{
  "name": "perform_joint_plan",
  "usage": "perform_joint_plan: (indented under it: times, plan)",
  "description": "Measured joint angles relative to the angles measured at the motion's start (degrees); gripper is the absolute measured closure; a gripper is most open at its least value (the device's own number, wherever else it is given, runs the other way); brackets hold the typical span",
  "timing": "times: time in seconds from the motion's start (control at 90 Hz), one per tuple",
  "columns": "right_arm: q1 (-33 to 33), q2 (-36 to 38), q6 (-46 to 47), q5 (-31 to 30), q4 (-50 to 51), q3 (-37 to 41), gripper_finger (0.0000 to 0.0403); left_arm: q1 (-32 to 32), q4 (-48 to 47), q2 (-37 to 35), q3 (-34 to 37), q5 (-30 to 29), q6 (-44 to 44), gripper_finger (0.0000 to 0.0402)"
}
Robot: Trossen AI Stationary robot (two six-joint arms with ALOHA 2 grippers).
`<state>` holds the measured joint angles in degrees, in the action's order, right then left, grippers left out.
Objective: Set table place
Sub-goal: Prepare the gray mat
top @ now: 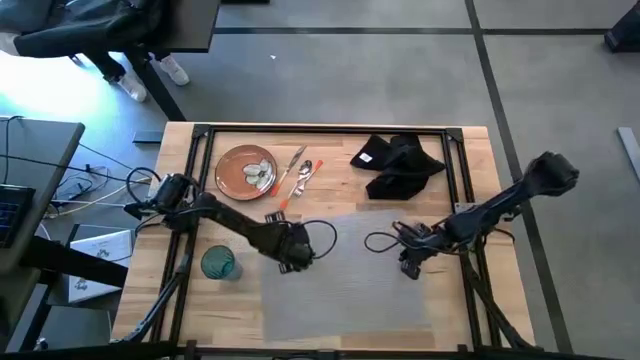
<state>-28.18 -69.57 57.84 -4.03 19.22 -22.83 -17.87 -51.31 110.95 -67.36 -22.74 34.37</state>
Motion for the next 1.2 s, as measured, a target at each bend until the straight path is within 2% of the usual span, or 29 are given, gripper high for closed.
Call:
perform_joint_plan:
  times: [0.233,0.356,0.467,0.611,0.744,0.833,1.078,1.2]
  plan:
    - [0.3,6.3,-3.0,0.0,-0.9,0.2,0.0329,-0.8,-2.5,-4.4,-1.8,-1.6,-1.1,0.0268]
    - [0.4,7.8,-9.6,-3.2,-8.2,0.2,0.0329,-3.2,-1.0,-8.4,-4.3,-1.3,-0.4,0.0268]
    - [0.4,5.3,-15.2,-8.4,-14.7,0.2,0.0329,-6.6,0.9,-11.3,-3.1,2.2,3.9,0.0268]
    - [0.4,-1.7,-17.8,-12.8,-15.6,0.3,0.0329,-11.3,6.1,-10.6,1.8,6.5,7.7,0.0268]
    - [0.4,-7.3,-17.4,-11.4,-14.9,0.3,0.0329,-12.7,11.5,-9.3,5.4,7.1,10.3,0.0268]
    - [0.4,-8.3,-15.9,-9.9,-13.8,0.0,0.0329,-12.6,12.7,-8.4,6.7,7.1,10.6,0.0268]
    - [-2.6,-4.8,-9.9,-4.2,-8.2,0.0,0.0329,-11.2,15.9,-8.4,6.7,4.6,7.9,0.0268]
    - [-3.7,-2.9,-8.9,-5.2,-6.6,0.2,0.0329,-10.3,17.8,-8.4,6.7,4.5,6.1,0.0268]
